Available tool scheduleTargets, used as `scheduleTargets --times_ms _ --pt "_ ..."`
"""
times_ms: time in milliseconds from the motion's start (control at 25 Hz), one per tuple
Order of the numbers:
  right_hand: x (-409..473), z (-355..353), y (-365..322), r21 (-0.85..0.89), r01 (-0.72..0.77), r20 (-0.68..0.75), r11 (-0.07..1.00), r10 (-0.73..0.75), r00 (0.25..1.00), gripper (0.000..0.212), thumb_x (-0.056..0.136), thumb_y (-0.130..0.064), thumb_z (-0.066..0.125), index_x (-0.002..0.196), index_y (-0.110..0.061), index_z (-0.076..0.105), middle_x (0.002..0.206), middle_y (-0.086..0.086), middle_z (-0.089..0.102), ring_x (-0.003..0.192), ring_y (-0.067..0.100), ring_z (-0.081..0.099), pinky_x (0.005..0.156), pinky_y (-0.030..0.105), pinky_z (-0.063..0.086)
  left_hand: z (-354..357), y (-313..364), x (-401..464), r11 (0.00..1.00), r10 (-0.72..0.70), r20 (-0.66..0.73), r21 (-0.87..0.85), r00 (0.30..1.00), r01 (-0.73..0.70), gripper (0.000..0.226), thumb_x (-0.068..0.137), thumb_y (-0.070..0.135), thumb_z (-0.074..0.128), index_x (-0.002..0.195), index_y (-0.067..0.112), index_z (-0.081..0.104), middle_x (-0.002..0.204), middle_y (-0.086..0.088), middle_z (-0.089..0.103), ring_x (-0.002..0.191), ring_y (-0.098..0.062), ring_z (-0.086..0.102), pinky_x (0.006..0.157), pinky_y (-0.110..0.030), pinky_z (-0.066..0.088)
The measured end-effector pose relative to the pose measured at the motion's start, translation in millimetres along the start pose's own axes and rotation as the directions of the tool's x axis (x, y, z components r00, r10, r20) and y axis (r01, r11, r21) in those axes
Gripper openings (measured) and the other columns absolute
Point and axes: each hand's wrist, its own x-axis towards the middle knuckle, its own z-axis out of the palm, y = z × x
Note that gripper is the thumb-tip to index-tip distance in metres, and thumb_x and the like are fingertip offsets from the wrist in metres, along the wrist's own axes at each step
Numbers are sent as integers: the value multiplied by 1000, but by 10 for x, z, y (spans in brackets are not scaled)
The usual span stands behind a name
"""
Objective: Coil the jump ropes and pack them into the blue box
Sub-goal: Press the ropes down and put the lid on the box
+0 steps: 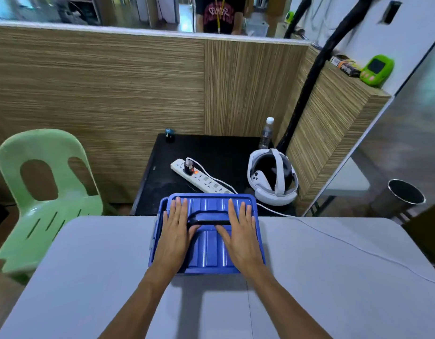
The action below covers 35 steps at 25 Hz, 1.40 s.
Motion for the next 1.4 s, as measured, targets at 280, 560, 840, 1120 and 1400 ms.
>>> scheduleTargets --times_ms 280,560,840,1120,1400 --pt "216 199 -120 10 31 87 999 -32 996 66 101 -53 34 154 -39 -3 164 4 -10 149 17 -20 118 29 -9 -10 -304 79 994 -92 75 72 993 87 76 93 57 23 152 10 13 159 -3 5 147 -17 1 122 -44 7" --pt "180 382 -57 -52 7 -18 999 -8 1000 72 98 -62 32 155 -37 -4 163 -5 -11 147 11 -21 117 26 -12 81 -344 -16 973 -58 54 225 997 44 84 95 64 2 149 4 24 157 -10 20 146 -19 13 118 -25 -5" --pt "142 329 -88 -31 11 6 999 -10 1000 75 96 -66 33 155 -39 -4 164 -6 -9 148 11 -18 118 29 -5 -171 -353 -125 872 -488 25 44 872 487 116 70 88 43 153 16 6 162 -9 2 149 -29 3 116 -51 2" --pt "155 336 -101 8 26 -16 1000 -26 1000 74 94 -60 43 156 -31 14 165 1 7 151 14 -5 120 33 4 -255 -458 -199 324 -626 377 -670 682 668 69 57 52 88 110 15 63 99 -3 72 83 -18 71 77 -37 60" --pt "138 327 -129 -15 22 -14 1000 -22 1000 74 95 -59 43 157 -28 14 165 4 7 151 17 -2 121 36 6 -226 -298 -304 793 -415 -4 -491 910 360 44 95 44 52 132 23 42 126 1 60 106 -13 61 91 -28 51"
